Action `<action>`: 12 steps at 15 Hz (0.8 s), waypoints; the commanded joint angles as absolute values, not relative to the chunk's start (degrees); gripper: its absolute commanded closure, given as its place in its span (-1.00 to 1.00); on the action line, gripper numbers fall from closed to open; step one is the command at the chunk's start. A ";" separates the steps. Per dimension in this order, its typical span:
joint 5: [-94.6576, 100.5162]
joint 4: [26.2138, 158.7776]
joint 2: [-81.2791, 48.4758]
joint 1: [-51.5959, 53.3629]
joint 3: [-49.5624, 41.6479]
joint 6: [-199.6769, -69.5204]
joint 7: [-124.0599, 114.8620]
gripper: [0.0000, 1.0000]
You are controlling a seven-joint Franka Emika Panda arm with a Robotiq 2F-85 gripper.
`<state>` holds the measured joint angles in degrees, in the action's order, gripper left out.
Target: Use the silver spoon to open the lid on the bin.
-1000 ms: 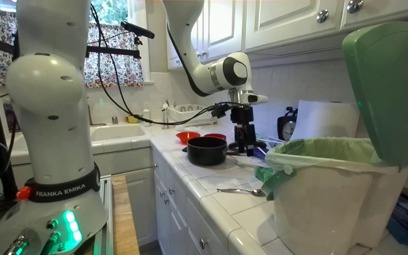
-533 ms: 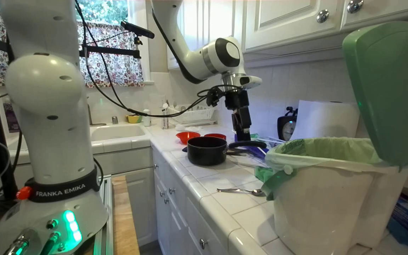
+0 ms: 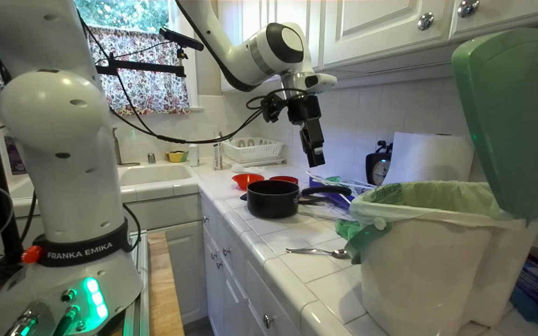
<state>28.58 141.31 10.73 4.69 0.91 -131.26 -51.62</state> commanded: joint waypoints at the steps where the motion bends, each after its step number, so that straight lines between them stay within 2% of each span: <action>1: 25.87 145.29 17.85 1.87 2.67 -130.18 -50.79 -1.00; 9: 23.82 146.21 23.53 -1.24 4.49 -124.96 -50.02 -1.00; 12: 24.79 145.24 21.71 -1.98 5.11 -125.96 -50.51 -1.00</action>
<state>25.54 145.24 21.67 -0.27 3.46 -125.79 -51.10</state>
